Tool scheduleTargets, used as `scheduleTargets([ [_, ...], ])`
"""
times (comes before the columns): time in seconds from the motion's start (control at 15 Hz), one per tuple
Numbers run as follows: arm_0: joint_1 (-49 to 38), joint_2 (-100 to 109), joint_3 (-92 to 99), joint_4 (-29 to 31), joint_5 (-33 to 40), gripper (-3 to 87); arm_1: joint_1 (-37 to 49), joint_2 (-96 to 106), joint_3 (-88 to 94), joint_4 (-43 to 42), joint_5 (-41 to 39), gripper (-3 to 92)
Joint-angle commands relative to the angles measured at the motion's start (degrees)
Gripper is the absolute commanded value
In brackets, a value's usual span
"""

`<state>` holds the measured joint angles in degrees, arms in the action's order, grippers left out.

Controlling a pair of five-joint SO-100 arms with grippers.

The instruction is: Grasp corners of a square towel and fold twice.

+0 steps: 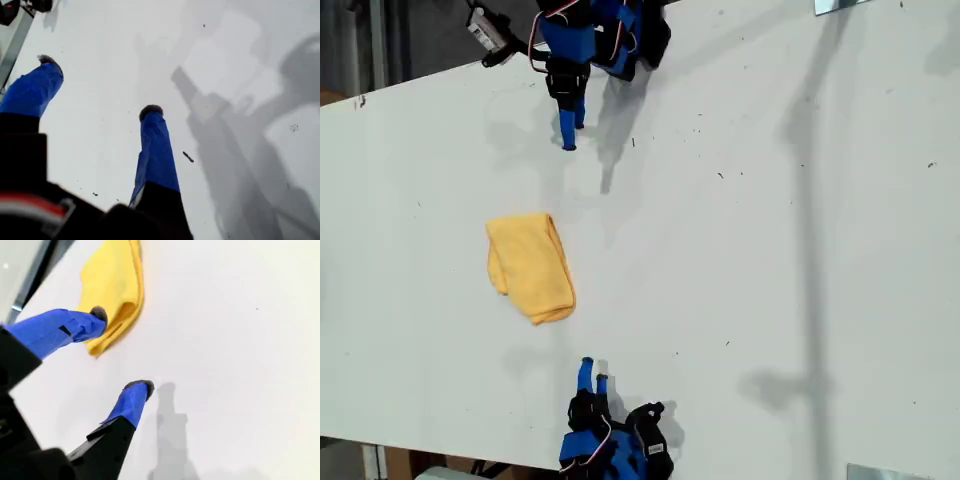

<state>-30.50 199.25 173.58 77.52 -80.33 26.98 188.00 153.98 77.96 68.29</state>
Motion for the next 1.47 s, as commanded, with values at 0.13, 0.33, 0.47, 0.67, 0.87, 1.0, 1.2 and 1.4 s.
scheduleTargets([
  [0.13, -4.22, 0.44, 3.69, -4.22, 1.58, 24.6, 8.44, -50.27, -23.64, -20.13, -13.62, 36.6],
  [0.33, -5.36, 0.44, 4.13, -4.13, 1.58, 24.5, 13.62, -92.72, -60.73, -16.26, -22.50, 36.3],
  [0.47, -5.01, 0.44, 4.22, -4.13, 1.41, 24.4, 16.70, -116.02, -87.45, -8.88, -25.84, 36.4],
  [0.67, -4.92, 0.44, 4.39, -4.13, 1.32, 24.4, 18.19, -131.48, -106.79, -10.46, -32.08, 35.6],
  [0.87, -4.83, 0.44, 4.48, -4.13, 0.97, 24.2, 16.08, -136.41, -105.91, -17.14, -35.42, 35.5],
  [1.0, -4.75, 0.44, 4.48, -4.13, 0.97, 24.2, 18.28, -137.20, -105.38, -16.08, -34.72, 34.6],
  [1.2, -4.66, 0.44, 4.48, -4.22, 0.97, 24.1, 20.83, -140.36, -104.68, -15.64, -33.05, 23.5],
  [1.4, -4.48, 0.44, 4.48, -4.22, 0.97, 24.1, 21.36, -143.35, -106.08, -13.45, -31.99, 20.9],
])
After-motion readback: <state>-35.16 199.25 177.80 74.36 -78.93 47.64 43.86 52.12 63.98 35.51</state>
